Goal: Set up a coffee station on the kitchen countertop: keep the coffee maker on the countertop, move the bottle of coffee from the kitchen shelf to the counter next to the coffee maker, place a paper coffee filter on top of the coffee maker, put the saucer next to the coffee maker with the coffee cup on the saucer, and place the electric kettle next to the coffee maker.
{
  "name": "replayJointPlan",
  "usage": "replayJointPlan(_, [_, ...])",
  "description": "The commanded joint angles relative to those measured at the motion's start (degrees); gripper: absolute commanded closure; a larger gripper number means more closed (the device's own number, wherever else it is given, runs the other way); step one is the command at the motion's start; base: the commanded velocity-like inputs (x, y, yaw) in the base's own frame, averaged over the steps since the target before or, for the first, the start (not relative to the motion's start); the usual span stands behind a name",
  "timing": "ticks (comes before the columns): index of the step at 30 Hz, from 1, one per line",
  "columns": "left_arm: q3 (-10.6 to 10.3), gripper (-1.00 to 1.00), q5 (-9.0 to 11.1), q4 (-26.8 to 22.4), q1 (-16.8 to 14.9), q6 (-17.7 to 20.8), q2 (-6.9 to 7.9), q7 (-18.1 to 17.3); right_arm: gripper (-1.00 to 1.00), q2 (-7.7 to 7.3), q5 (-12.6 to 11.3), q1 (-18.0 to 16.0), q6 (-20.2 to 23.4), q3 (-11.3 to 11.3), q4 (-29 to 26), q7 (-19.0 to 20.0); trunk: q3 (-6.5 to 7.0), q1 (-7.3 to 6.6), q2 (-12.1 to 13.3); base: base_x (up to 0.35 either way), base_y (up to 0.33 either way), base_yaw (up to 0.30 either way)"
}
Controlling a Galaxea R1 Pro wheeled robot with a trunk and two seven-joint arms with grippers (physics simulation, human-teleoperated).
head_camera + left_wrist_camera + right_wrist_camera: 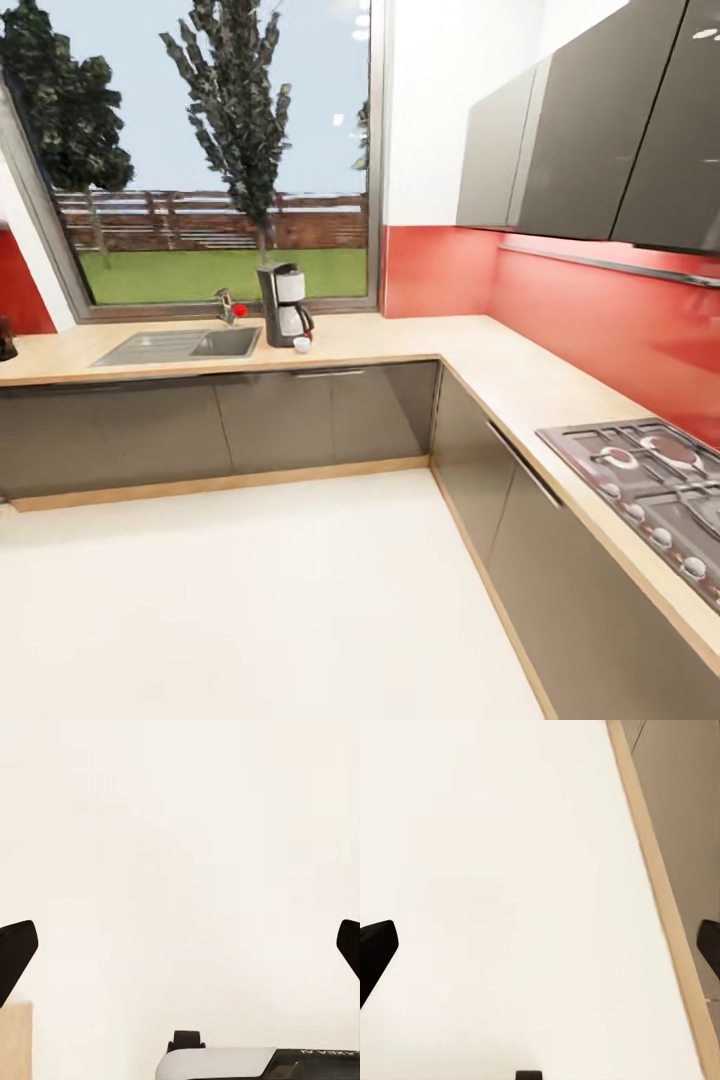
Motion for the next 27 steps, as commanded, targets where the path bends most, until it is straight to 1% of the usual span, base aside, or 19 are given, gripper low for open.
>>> replayJointPlan(1, [0.02,-1.00,0.07,0.06,-0.06,-0.19,-0.01,0.04,-1.00,-0.02,0.05,-0.05,-0.16,0.02,0.01,-0.01,-0.13,0.07,-0.11,0.338,0.000,0.274])
replayJointPlan(27, [0.06,-1.00,0.07,0.06,-0.06,-0.19,-0.01,0.04,-1.00,0.01,0.05,-0.02,-0.23,0.03,0.01,-0.02,-0.13,0.07,-0.11,0.338,0.000,0.276])
